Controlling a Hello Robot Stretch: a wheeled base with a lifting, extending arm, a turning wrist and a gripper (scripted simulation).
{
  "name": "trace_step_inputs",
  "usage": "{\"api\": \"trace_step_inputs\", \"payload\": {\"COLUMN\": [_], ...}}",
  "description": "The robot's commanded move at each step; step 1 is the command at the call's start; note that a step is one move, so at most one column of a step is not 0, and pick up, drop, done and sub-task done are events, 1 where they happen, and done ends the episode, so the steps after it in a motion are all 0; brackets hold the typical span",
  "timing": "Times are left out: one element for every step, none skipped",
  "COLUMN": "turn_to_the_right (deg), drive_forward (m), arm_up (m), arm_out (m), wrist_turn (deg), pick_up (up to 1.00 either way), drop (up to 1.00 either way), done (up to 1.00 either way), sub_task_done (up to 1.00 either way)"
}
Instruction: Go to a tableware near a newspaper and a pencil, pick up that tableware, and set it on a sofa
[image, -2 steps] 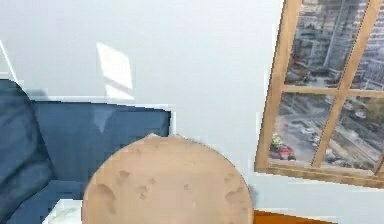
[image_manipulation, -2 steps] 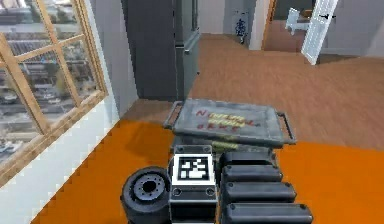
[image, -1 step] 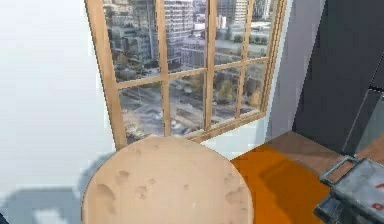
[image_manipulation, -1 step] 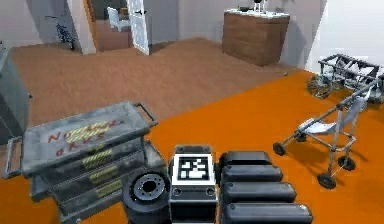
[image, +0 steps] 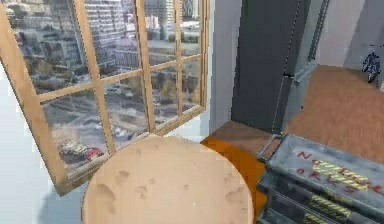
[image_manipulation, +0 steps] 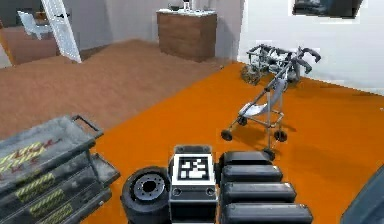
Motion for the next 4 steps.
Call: {"api": "trace_step_inputs", "payload": {"turn_to_the_right": [-45.0, -45.0, -36.0, 45.0], "drive_forward": [0.00, 0.00, 0.00, 0.00], "arm_up": [0.00, 0.00, 0.00, 0.00], "arm_out": [0.00, 0.00, 0.00, 0.00], "wrist_turn": [0.0, 0.0, 0.0, 0.0], "pick_up": [0.00, 0.00, 0.00, 0.00], "drop": [0.00, 0.00, 0.00, 0.00], "done": [0.00, 0.00, 0.00, 0.00], "sub_task_done": [0.00, 0.00, 0.00, 0.00]}}
